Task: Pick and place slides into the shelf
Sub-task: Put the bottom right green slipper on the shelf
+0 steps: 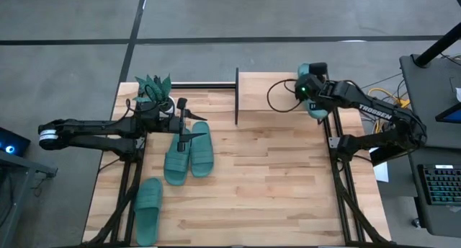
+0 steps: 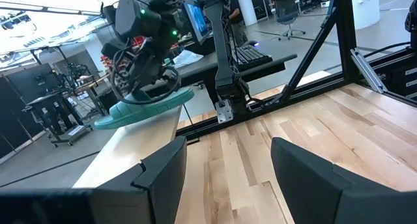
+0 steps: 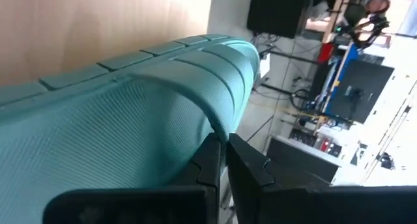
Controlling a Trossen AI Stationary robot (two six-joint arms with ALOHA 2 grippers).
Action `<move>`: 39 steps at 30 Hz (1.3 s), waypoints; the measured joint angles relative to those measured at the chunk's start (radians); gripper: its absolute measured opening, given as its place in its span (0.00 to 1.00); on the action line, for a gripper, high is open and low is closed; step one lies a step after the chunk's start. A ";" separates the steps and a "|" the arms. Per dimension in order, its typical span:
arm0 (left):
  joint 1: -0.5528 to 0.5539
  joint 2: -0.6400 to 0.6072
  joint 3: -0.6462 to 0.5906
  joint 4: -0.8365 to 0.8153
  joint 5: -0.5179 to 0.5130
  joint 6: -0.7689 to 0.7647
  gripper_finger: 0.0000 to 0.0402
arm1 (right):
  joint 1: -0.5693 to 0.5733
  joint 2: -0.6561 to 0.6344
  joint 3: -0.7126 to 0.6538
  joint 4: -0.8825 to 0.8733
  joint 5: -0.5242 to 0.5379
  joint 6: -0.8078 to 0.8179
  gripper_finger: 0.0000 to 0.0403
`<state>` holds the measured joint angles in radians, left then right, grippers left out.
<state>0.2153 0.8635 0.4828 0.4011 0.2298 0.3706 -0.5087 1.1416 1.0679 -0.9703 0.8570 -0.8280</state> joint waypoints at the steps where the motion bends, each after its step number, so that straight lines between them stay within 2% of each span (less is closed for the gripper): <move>1: 0.000 0.000 0.000 0.000 0.000 0.000 0.52 | 0.000 -0.001 0.000 -0.013 0.001 0.004 0.03; 10: 0.000 0.000 0.000 0.000 0.000 0.000 0.52 | 0.000 -0.010 -0.003 -0.108 0.004 0.088 0.03; 17: 0.000 0.000 0.000 0.001 0.000 0.000 0.52 | 0.000 -0.010 -0.005 -0.099 0.005 0.086 0.03; 27: 0.000 0.000 0.000 0.006 0.000 0.000 0.52 | -0.005 -0.008 -0.005 0.092 0.005 -0.097 0.03; 33: 0.000 0.000 0.000 0.006 0.000 0.001 0.52 | -0.063 -0.008 -0.005 0.156 0.000 -0.196 0.03; 39: 0.000 0.000 0.000 0.008 0.000 0.000 0.52 | -0.145 -0.003 -0.005 0.258 -0.097 -0.272 0.03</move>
<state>0.2157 0.8635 0.4828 0.4094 0.2295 0.3710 -0.6539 1.1382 1.0626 -0.7122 0.7601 -1.1002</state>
